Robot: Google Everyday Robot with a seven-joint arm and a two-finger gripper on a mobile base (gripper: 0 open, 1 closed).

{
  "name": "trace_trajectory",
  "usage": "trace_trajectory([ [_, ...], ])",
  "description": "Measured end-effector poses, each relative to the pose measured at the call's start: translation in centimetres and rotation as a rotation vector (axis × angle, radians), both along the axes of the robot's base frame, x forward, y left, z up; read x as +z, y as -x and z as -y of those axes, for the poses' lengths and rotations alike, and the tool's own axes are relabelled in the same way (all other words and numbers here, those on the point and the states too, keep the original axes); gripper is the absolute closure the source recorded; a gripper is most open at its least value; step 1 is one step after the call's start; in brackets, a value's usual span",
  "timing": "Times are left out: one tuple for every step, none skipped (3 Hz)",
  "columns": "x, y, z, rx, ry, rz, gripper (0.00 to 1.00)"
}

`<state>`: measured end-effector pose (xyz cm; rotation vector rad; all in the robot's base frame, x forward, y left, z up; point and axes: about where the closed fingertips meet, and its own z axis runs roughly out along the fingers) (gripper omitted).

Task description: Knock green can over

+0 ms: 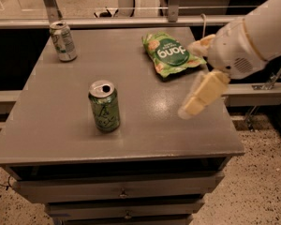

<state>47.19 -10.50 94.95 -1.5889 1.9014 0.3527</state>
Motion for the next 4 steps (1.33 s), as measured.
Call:
trace_trajectory([
  [-0.4,-1.0,-6.9,0.093,-0.192,0.017,0.00],
  [-1.3,-1.7,-11.8,0.136,-0.335,0.011,0.00],
  [-2.8,-2.0,-15.1,0.151,-0.416,-0.013,0.00],
  [-4.0,-1.9,-17.1,0.152,-0.460,-0.035,0.00],
])
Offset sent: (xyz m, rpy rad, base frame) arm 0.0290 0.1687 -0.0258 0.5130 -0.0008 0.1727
